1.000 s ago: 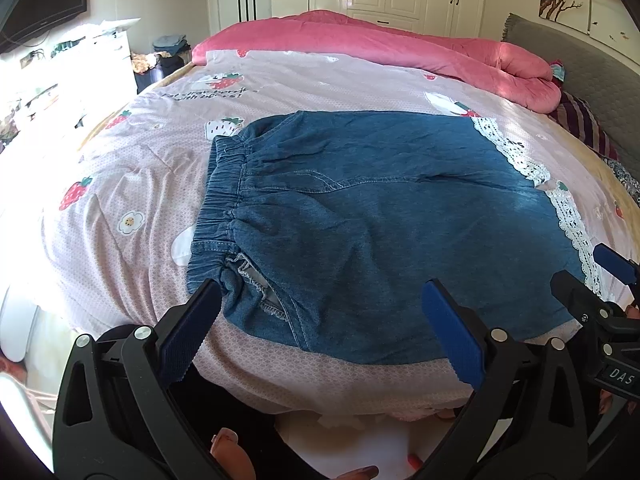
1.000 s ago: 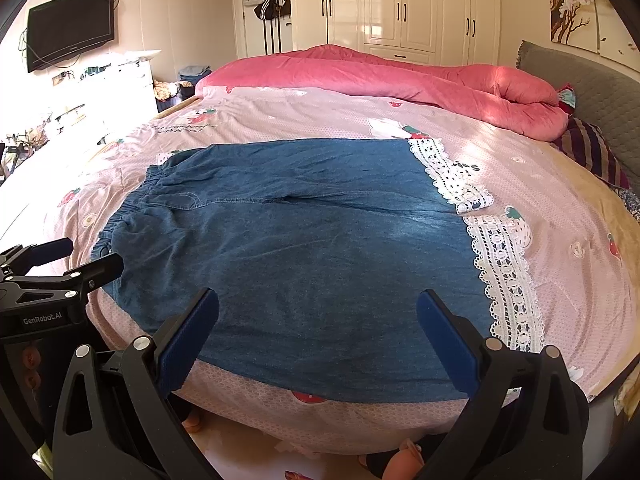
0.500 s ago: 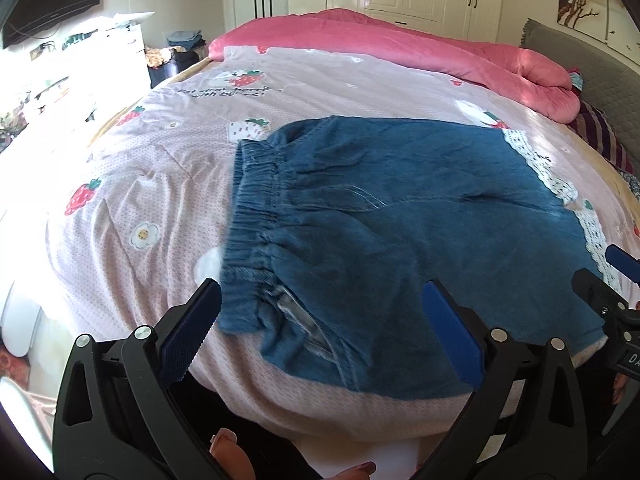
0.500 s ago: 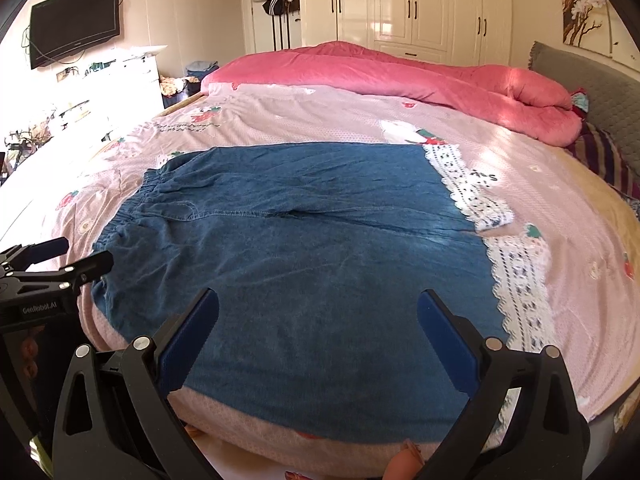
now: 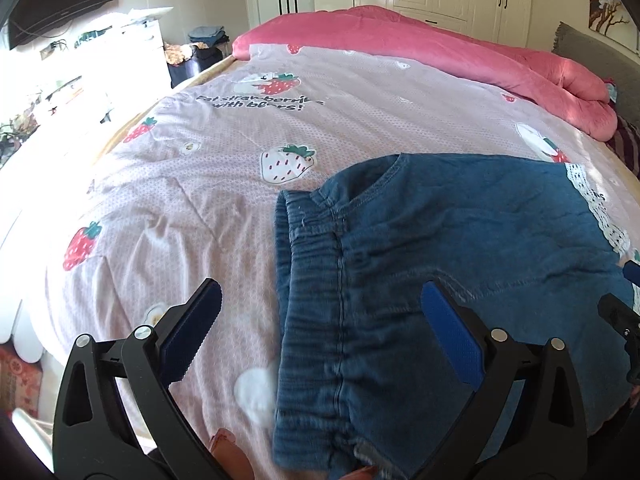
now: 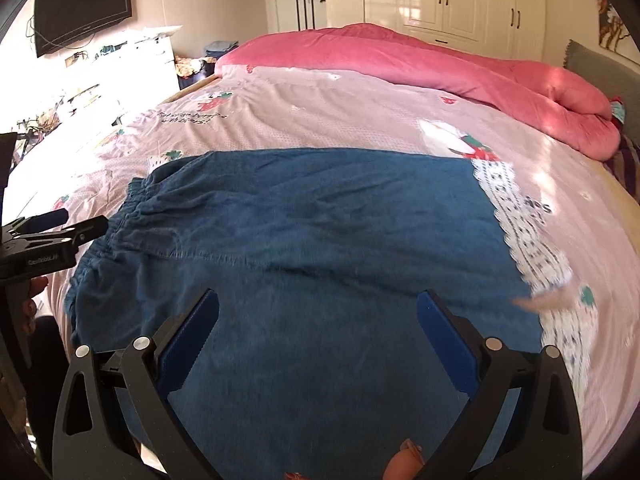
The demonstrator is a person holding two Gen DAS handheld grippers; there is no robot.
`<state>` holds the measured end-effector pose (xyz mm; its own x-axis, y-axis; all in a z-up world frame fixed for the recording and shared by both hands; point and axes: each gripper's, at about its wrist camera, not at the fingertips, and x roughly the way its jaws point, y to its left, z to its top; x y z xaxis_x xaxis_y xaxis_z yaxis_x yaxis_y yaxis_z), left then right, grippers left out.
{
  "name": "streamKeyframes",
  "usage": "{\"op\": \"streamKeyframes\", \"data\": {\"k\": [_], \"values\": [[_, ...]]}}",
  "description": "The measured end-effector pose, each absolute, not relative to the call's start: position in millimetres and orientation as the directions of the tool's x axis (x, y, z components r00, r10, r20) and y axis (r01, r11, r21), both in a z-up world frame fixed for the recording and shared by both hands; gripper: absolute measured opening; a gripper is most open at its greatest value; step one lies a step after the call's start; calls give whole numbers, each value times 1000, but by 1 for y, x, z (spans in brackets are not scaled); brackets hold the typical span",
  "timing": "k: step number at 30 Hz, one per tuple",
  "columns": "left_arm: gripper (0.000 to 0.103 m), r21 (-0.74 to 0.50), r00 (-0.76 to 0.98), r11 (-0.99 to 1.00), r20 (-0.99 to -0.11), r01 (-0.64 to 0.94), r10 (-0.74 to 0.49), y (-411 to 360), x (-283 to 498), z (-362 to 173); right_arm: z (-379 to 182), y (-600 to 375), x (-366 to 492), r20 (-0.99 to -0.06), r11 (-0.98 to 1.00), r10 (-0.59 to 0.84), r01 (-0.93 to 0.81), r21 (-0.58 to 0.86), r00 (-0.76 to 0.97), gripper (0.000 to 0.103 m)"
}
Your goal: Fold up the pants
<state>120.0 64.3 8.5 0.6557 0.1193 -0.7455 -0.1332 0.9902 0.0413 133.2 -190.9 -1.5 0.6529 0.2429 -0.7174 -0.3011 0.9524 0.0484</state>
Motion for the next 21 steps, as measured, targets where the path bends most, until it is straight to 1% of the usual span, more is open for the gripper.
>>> {"op": "streamKeyframes", "data": {"k": [5,11,15,18,19,20,21], "values": [[94,51,640,990,-758,-130,123,66,148,3,-3,-181,164,-722,947,242,-319,30,649,99],[94,54,621,991,-775,-121,118,81,186,-9,-7,-168,208,-748,927,277,-372,44,603,99],[94,-10,623,998,-782,-56,27,90,205,-13,-9,-154,240,-767,908,291,-419,32,572,99],[93,15,617,1000,-787,-6,16,90,220,-17,-8,-138,260,-766,882,284,-470,-26,577,99],[88,27,622,1000,-783,0,21,90,224,-18,-8,-133,266,-768,869,295,-494,-33,569,99],[80,24,620,1000,-784,8,14,92,228,-20,-8,-130,273,-772,857,311,-515,-25,554,99],[76,13,614,1000,-789,20,-3,93,231,-22,-9,-127,278,-777,852,314,-523,-23,546,99]]}}
